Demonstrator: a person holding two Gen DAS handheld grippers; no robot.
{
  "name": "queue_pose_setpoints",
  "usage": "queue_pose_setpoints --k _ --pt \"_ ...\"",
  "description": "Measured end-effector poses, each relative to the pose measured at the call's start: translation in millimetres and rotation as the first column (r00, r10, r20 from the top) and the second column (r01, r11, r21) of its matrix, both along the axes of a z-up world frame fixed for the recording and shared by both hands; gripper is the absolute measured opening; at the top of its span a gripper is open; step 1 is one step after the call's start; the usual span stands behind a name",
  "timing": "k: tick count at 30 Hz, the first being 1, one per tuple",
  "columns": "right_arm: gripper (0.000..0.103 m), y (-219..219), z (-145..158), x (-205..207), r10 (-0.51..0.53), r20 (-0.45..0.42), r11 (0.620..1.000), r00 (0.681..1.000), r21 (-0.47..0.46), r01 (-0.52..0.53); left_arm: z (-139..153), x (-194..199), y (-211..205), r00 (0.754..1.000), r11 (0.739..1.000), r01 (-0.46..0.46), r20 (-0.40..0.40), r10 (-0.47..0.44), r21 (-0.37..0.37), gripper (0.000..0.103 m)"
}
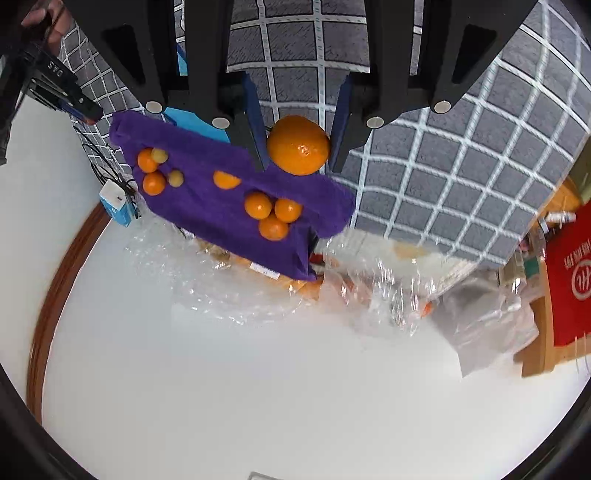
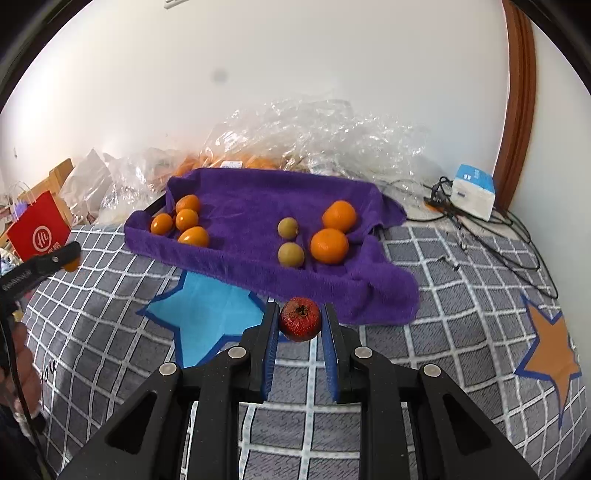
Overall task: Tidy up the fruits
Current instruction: 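Lift and carry the red fruit and orange over the purple towel with both tools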
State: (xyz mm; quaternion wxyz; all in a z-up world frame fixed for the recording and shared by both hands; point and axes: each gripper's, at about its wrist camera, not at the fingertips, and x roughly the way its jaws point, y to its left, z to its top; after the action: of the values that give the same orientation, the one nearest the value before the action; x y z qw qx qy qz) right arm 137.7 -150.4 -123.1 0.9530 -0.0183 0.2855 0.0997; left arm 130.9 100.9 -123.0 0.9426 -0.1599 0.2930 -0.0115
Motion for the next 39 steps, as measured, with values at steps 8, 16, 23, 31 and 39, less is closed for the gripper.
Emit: queue_pose_setpoints --k 8,16,23,31,39 --pt "0.022 -7 19 27 -0.024 0.033 1.0 0.999 0.007 0.024 24 15 16 1.0 1.0 -0.006 0.01 0.006 -0.013 0.032" --pt "0.022 -12 40 70 -0.034 0.042 0.998 0.999 0.044 0.033 48 53 20 0.999 0.997 0.03 0.017 -0.029 -0.074 0.032" --pt "0.022 -10 46 111 -0.02 0.033 0.997 0.999 0.072 0.018 40 98 1 0.996 0.992 0.076 -0.049 -0.081 -0.102 0.032" --pt "0.023 4 28 148 0.057 -0.028 0.994 0.998 0.093 -0.054 8 133 -22 0.984 0.987 0.115 -0.123 -0.129 -0.113 0.032" --pt "0.022 18 -2 161 0.064 -0.095 0.998 0.993 0.013 -0.063 -23 155 -44 0.958 0.985 0.161 -0.23 -0.172 -0.065 0.032"
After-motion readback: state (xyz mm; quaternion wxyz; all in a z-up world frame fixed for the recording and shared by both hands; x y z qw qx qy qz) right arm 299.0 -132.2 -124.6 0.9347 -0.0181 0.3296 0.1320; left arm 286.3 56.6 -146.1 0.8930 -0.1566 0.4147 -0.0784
